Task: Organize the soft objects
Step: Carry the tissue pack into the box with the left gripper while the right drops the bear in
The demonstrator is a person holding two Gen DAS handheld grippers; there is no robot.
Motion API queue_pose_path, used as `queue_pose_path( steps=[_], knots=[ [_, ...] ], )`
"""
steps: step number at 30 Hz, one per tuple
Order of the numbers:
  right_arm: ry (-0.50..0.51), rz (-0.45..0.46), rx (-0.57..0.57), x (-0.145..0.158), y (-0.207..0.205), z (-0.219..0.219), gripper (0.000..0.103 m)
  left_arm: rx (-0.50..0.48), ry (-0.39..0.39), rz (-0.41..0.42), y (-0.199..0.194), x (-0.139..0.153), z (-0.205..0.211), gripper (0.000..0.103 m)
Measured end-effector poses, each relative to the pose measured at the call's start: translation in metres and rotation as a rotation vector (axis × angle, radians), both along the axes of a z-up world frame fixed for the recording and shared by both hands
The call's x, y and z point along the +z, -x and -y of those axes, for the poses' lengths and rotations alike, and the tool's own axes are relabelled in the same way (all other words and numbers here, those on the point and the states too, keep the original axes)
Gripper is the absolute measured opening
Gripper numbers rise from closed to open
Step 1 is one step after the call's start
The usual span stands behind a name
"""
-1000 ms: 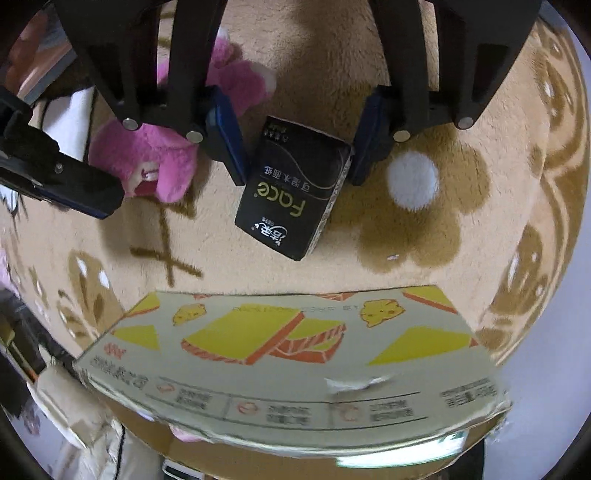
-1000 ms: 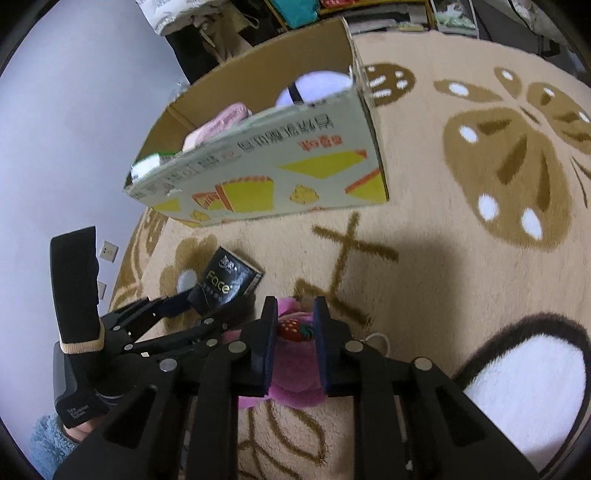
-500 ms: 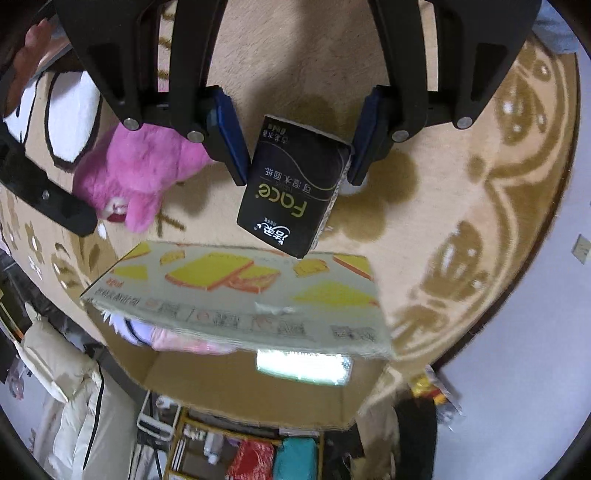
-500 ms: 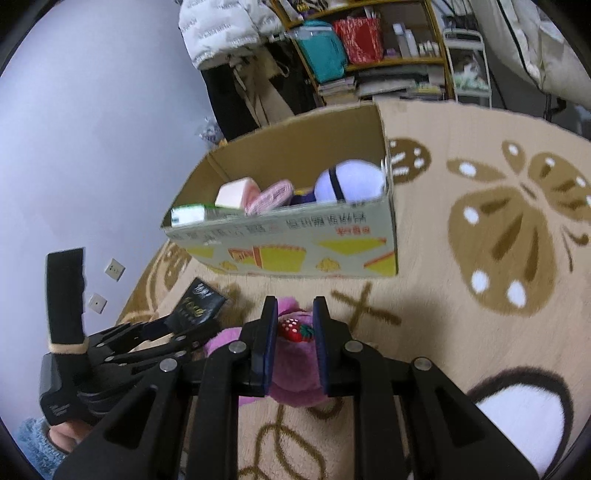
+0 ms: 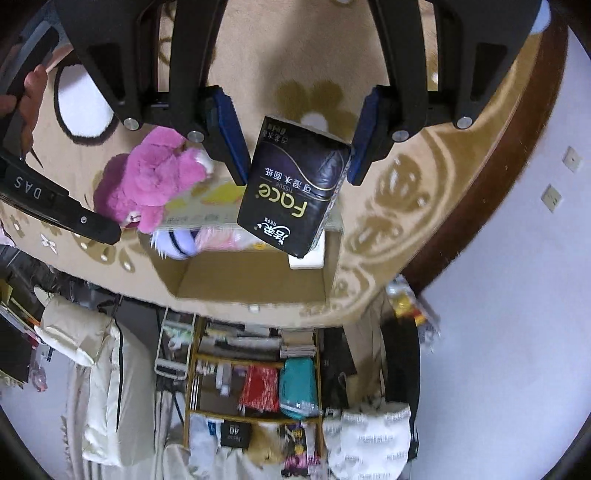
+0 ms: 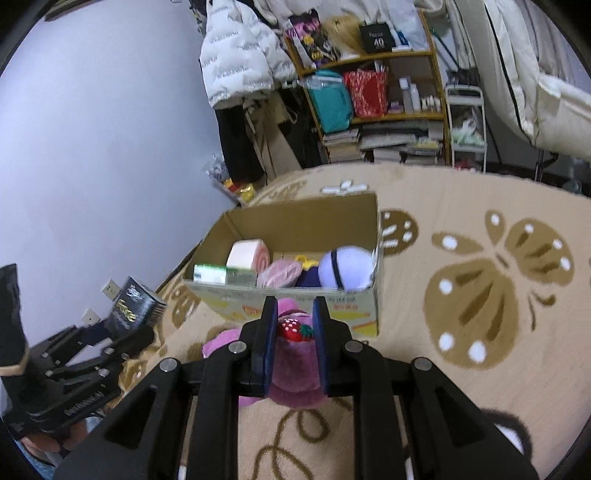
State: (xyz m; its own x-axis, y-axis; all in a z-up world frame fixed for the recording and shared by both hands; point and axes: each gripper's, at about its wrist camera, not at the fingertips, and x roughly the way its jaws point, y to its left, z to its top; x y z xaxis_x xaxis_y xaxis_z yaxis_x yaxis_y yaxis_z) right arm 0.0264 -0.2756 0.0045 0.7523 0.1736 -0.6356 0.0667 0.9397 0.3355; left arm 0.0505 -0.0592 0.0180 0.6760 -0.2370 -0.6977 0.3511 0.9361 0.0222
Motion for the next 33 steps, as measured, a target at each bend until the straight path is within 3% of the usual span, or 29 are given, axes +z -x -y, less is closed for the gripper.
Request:
queue_pose_path(
  steps=[7,12,25,33],
  knots=[
    [0.035,0.056,-0.014,0.03,-0.006,0.008,0.019,0.037,0.024,0.06,-0.023,0.03,-0.003,0.053],
    [0.064,0.07,-0.015,0.043,-0.019,0.01,0.019,0.043,0.004,0.078,-0.044,0.035,0.001,0.053],
    [0.149,0.096,-0.013,0.053,-0.07,0.014,0.02,0.022,-0.015,0.068,-0.091,0.009,0.029,0.053],
    [0.132,0.09,0.011,0.043,-0.093,0.012,0.02,0.001,-0.007,0.03,-0.11,-0.013,0.04,0.053]
  ],
)
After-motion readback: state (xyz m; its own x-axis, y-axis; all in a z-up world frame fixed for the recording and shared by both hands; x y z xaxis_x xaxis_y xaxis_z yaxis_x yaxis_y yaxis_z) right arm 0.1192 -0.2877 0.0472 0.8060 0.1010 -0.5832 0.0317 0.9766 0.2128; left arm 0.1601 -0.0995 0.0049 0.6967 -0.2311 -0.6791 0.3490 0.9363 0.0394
